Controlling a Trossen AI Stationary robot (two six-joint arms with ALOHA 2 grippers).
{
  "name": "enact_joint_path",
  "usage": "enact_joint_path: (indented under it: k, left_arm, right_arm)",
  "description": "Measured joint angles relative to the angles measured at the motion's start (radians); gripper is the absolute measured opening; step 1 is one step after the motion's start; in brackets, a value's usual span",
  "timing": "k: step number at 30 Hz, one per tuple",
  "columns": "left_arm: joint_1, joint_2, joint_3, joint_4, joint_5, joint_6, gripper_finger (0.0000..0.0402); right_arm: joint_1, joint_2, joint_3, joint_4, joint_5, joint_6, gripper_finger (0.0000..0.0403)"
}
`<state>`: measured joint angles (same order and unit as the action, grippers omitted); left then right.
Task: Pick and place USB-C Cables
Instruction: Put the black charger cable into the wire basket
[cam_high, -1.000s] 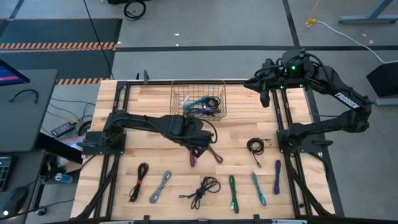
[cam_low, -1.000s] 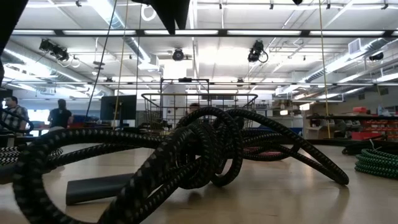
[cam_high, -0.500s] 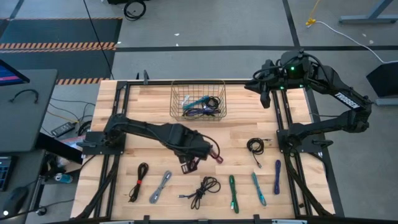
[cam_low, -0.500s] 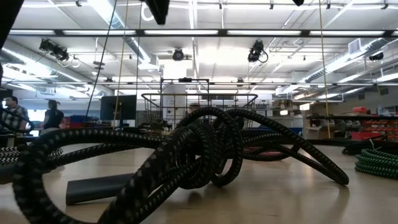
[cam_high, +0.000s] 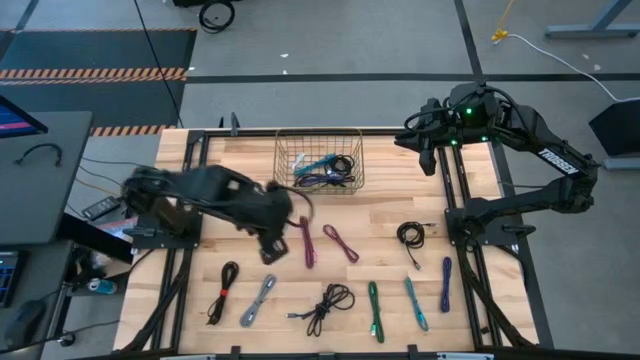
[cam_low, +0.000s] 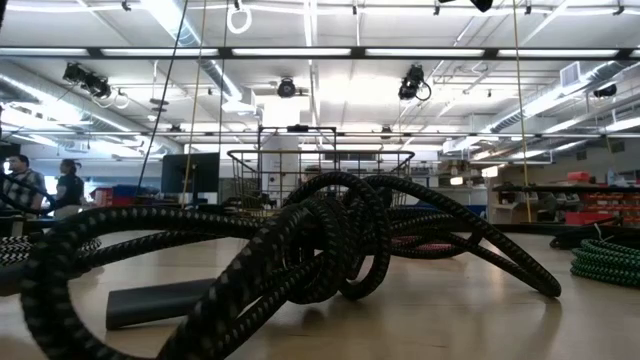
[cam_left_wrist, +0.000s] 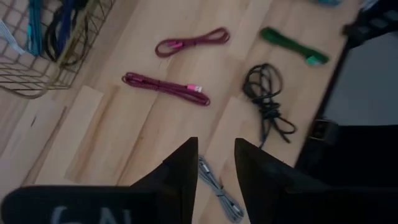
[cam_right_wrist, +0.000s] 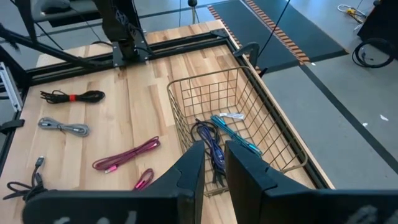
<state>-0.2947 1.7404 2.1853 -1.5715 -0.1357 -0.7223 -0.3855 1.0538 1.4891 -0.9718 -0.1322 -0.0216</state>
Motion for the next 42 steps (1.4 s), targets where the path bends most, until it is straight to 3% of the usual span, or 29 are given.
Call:
enact_joint_path:
  k: [8,13,17,20,25,30,36,42]
  left_arm:
    - [-0.049,-0.112,0.0,0.0,-0.057,0.03,0.0094]
    - [-0.079,-0.117,-0.028,0.003,-0.134,0.189,0.0094]
    - [-0.106,-0.136,-0.212,0.001,-0.232,0.407,0.0094]
    - [-0.108,-0.184,-0.411,-0.001,-0.233,0.459,0.0094]
    - [-0.101,-0.229,-0.733,0.0,-0.081,0.36,0.0094]
    - [-0.118,-0.245,-0.954,0.036,0.093,0.191,0.0094]
    - [-0.116,-0.249,-1.109,0.154,0.315,-0.298,0.0094]
    - [-0.164,-0.248,-1.164,0.327,0.347,-0.695,0.0094]
  right_arm:
    - [0.0,0.0,0.0,0.001,0.0,0.0,0.0068]
    - [0.0,0.0,0.0,0.006,0.011,0.023,0.0068]
    - [0.0,0.0,0.0,0.018,0.011,0.041,0.0068]
    - [0.0,0.0,0.0,0.032,0.011,0.063,0.0068]
    - [0.0,0.0,0.0,0.06,0.011,0.095,0.0068]
    - [0.0,0.0,0.0,0.066,0.011,0.109,0.0068]
    - [0.0,0.01,0.0,0.086,0.011,0.135,0.0068]
    - [0.0,0.042,0.0,0.129,0.011,0.134,0.0068]
